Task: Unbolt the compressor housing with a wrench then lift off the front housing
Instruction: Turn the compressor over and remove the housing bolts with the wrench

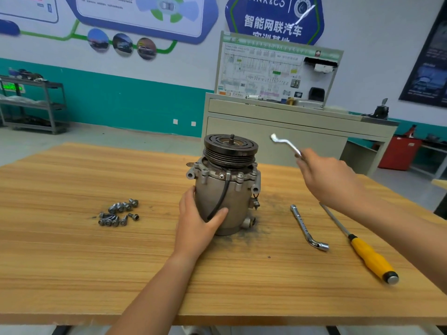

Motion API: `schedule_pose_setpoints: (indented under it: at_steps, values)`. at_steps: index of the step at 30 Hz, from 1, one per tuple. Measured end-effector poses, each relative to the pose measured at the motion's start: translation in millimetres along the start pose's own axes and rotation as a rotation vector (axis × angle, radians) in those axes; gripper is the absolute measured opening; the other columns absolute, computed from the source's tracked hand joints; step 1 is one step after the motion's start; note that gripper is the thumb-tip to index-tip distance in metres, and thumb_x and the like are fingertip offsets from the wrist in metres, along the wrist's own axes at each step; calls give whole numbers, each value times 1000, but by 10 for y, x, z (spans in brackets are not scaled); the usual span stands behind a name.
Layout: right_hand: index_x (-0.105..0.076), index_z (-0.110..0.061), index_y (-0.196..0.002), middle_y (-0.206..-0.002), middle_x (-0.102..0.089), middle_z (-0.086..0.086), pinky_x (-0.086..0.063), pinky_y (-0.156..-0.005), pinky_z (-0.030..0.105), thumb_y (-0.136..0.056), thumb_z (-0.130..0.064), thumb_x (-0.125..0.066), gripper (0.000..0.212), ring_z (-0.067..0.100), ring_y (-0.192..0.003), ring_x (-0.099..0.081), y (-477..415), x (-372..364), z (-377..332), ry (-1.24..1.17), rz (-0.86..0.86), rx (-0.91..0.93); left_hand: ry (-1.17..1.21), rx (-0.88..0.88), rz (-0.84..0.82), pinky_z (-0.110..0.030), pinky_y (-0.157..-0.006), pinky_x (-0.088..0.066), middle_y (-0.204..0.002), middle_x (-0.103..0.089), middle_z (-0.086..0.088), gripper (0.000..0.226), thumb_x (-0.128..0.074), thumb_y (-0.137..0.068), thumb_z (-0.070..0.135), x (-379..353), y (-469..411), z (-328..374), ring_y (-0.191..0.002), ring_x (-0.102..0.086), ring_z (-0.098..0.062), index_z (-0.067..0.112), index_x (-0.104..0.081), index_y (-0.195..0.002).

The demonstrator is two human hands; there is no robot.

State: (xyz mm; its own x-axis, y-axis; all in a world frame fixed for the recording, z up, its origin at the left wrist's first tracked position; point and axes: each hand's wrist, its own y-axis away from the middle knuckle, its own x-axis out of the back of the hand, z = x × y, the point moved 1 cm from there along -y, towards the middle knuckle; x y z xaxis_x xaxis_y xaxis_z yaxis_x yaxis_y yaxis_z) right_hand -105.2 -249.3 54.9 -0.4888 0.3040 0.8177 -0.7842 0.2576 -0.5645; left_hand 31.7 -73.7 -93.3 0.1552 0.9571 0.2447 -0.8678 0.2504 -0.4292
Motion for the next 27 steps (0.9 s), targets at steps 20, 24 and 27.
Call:
schedule_pose_setpoints:
  at_steps: [20, 24, 27]
  values:
    - [-35, -15, -129, -61, -39, -4, -30, -37, 22, -98, -26, -28, 34, 9, -47, -36, 68, 116, -363, 501, -198, 260, -57, 19, -15, -42, -108, -34, -143, -38, -1, 95, -75, -69, 48, 17, 18, -1, -130, -37, -17, 17, -26, -144]
    - [-41, -23, -130, -64, -38, -4, -25, -39, 24, -97, -21, -31, 35, 10, -48, -36, -221, 50, -191, 547, -190, 274, -60, 19, -15, -44, -106, -35, -141, -41, -1, 94, -74, -68, 48, 17, 9, 1, -129, -39, -17, 17, -28, -144]
    - [-48, -19, -124, -76, -51, -1, -37, -51, 24, -95, -9, -39, 33, 15, -61, -49, -437, -96, -211, 546, -209, 255, -61, 21, -10, -46, -107, -34, -142, -39, 0, 95, -74, -68, 49, 11, 21, 7, -130, -37, -16, 18, -27, -144]
